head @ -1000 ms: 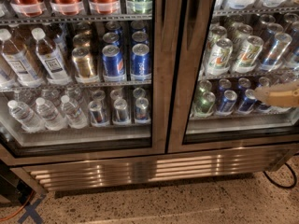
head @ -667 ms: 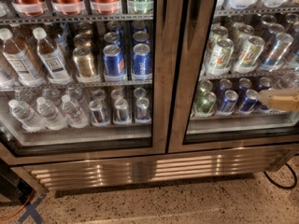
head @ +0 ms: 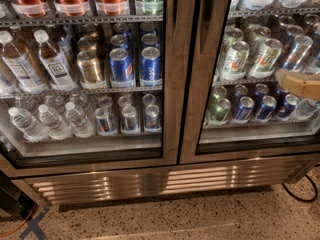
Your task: Open right fridge door
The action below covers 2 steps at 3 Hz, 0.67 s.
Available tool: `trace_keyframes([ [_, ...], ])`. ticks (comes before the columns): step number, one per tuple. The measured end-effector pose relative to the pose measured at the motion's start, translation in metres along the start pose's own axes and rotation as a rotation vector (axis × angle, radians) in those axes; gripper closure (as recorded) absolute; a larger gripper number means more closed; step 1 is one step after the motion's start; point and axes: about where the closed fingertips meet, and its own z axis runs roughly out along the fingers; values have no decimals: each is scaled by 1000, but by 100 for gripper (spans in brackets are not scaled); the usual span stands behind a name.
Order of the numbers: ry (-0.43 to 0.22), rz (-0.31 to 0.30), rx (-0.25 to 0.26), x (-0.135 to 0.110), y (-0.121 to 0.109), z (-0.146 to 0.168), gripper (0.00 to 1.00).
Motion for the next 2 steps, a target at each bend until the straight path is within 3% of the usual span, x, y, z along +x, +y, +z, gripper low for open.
trace_keyframes([
  [2, -75, 51, -50, 23, -19, 39, 36],
])
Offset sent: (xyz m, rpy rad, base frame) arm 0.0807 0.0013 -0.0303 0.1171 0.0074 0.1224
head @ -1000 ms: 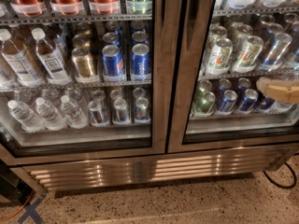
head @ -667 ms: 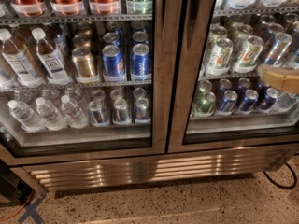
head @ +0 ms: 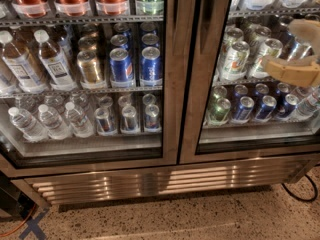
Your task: Open right fridge door
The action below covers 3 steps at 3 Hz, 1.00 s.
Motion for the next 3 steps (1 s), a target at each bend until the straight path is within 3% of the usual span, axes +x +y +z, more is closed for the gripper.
trace_keyframes([
  [1, -19, 26, -52, 14, -8, 21, 38],
  [2, -34, 54, -116, 22, -8, 41, 46],
  [3, -51, 78, -186, 27, -4, 61, 45],
])
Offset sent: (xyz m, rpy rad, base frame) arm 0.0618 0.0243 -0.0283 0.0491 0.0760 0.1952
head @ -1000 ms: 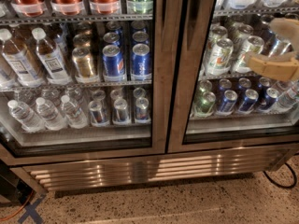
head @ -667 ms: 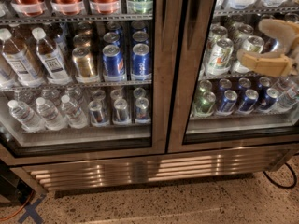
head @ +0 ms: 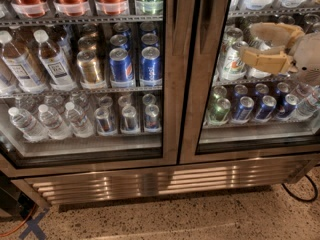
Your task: Open right fridge door
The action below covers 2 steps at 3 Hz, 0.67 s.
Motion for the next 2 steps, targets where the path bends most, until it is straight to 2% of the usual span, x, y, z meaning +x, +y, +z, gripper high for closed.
trace_keyframes([
  [1, -12, 21, -67, 2, 6, 19, 44],
  [2, -33, 10, -154, -10, 15, 45, 42],
])
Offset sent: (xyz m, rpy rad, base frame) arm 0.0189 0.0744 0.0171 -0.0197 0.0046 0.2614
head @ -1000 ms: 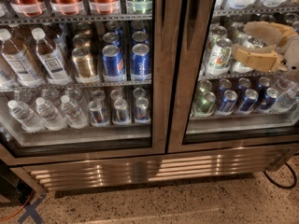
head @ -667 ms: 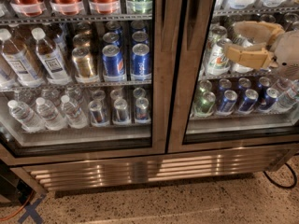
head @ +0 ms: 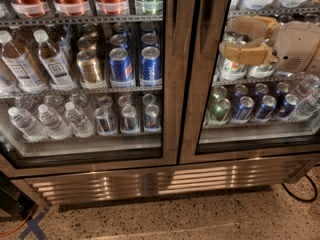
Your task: Open right fridge door
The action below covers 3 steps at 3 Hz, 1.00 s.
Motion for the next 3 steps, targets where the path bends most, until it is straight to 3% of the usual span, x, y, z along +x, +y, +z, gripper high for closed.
trace_keyframes([
  [2, -26, -11, -82, -17, 11, 21, 41],
  [3, -28, -11, -93, -19, 14, 19, 40],
])
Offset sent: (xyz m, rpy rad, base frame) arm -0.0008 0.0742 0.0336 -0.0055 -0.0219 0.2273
